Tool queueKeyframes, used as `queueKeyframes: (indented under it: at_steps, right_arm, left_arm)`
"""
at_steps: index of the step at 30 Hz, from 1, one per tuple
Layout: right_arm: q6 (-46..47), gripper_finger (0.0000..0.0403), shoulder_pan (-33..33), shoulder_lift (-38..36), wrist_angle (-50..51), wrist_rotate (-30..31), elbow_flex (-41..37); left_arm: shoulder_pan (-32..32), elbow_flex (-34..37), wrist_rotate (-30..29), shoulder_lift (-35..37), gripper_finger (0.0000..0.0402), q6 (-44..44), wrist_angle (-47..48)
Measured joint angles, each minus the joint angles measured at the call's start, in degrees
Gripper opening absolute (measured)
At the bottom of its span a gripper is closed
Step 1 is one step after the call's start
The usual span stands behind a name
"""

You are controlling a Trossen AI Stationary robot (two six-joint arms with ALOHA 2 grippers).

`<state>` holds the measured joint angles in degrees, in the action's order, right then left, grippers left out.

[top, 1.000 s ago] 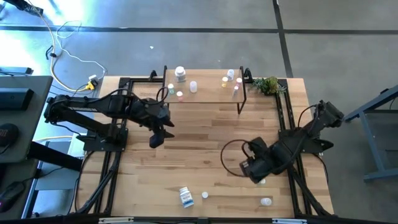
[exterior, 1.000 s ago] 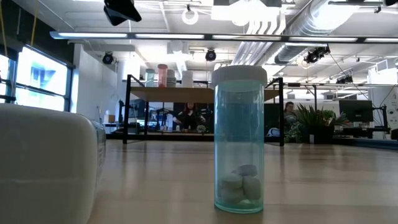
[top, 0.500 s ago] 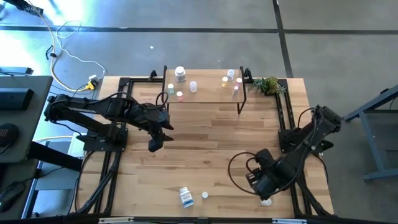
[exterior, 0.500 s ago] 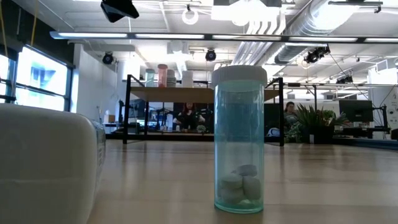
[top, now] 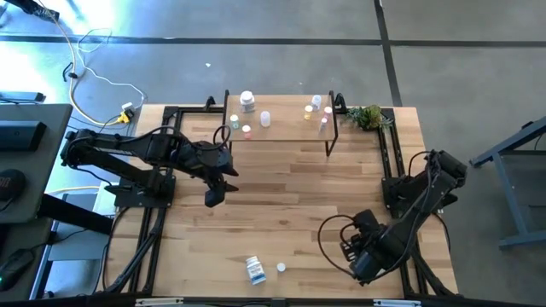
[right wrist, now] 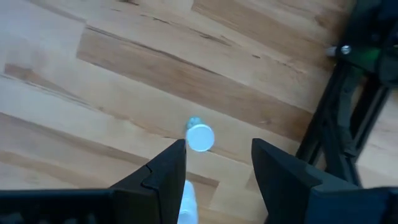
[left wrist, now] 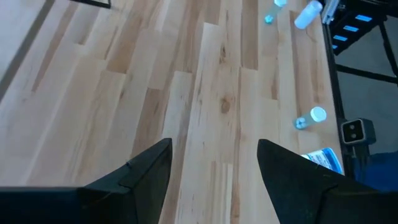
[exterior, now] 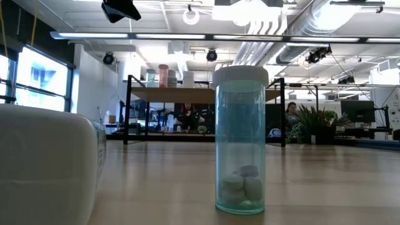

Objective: Pick and place medicine bottles onto shelf by color
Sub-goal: Put the right blue pill bottle on the shelf

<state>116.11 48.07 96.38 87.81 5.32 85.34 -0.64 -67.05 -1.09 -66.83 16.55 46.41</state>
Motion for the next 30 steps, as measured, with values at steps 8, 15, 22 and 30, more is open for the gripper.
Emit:
queueKeyframes:
  at_steps: [8, 15, 22, 30]
  right_arm:
    - [-1.70, 0.0174, 0.00, -2.60, 2.23, 1.18, 0.00]
    - [0.62, 0.0174, 0.16, -10.88, -4.63, 1.05, -10.62]
    - [2.16, 0.0174, 0.48, -15.51, -20.37, -0.41, -19.51]
    - [2.57, 0.0174, 0.48, -15.47, -29.21, -2.41, -24.52]
  left_arm:
    - [-0.02, 0.00, -0.91, 0.00, 0.0225, 1.49, 0.00]
    - [-0.02, 0.00, -1.13, -0.02, 0.0225, 2.22, -0.06]
    - [-0.02, 0.00, -1.12, -0.02, 0.0225, 2.35, -0.03]
    - [-0.02, 0.00, -1.34, -0.02, 0.0225, 2.35, 0.00]
